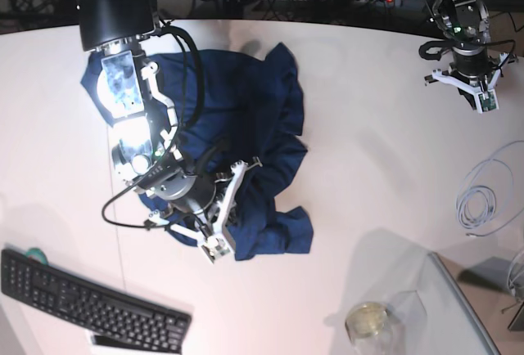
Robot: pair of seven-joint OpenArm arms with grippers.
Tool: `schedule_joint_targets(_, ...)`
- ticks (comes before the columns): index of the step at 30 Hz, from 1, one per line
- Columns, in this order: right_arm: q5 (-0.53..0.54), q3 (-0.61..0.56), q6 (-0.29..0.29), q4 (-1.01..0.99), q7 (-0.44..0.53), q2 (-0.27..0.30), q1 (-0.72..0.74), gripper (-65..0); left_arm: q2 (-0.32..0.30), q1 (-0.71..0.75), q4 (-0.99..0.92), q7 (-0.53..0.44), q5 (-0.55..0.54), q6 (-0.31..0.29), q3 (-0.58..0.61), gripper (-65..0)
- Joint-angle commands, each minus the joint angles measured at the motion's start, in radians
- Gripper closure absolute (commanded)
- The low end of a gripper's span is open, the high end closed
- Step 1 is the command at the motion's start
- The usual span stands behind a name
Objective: Layout the t-shirt on the table in an organized manner, then fold the t-shirt properly
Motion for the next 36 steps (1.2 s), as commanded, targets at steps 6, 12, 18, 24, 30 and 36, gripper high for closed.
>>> schedule_joint_targets(6, 0.025, -0.166, 0.033, 0.378, 0.006, -0.004, -0.043, 0.0, -0.016, -0.008, 0.018, -0.027, 0.011, 0.011, -0.006, 0.0)
schedule_joint_targets(12, 0.025, -0.399, 0.165, 0.379, 0.014, -0.012, -0.072, 0.0, -0.048, -0.003, 0.017, -0.027, 0.002, 0.011, -0.009, 0.0)
schedule_joint_targets(18, 0.024, -0.614, 0.163, 0.062, 0.069, -0.036, -0.071, 0.0, -0.045, -0.005, 0.023, -0.027, 0.002, 0.011, -0.08, 0.0)
schedule_joint_targets(24, 0.019, -0.658, 0.163, -0.11, 0.113, -0.042, -0.046, -18.5, -0.022, -0.008, 0.023, -0.027, 0.002, 0.011, -0.06, 0.0)
schedule_joint_targets(30, 0.017, -0.417, 0.163, -0.038, 0.113, -0.007, -0.043, -40.8, -0.013, -0.008, 0.024, -0.027, 0.002, 0.011, 0.155, 0.0)
schedule_joint_targets(36, 0.017, -0.09, 0.163, -0.026, 0.113, 0.079, -0.042, -40.8, -0.012, -0.008, 0.064, -0.024, 0.002, 0.011, 0.457, 0.0)
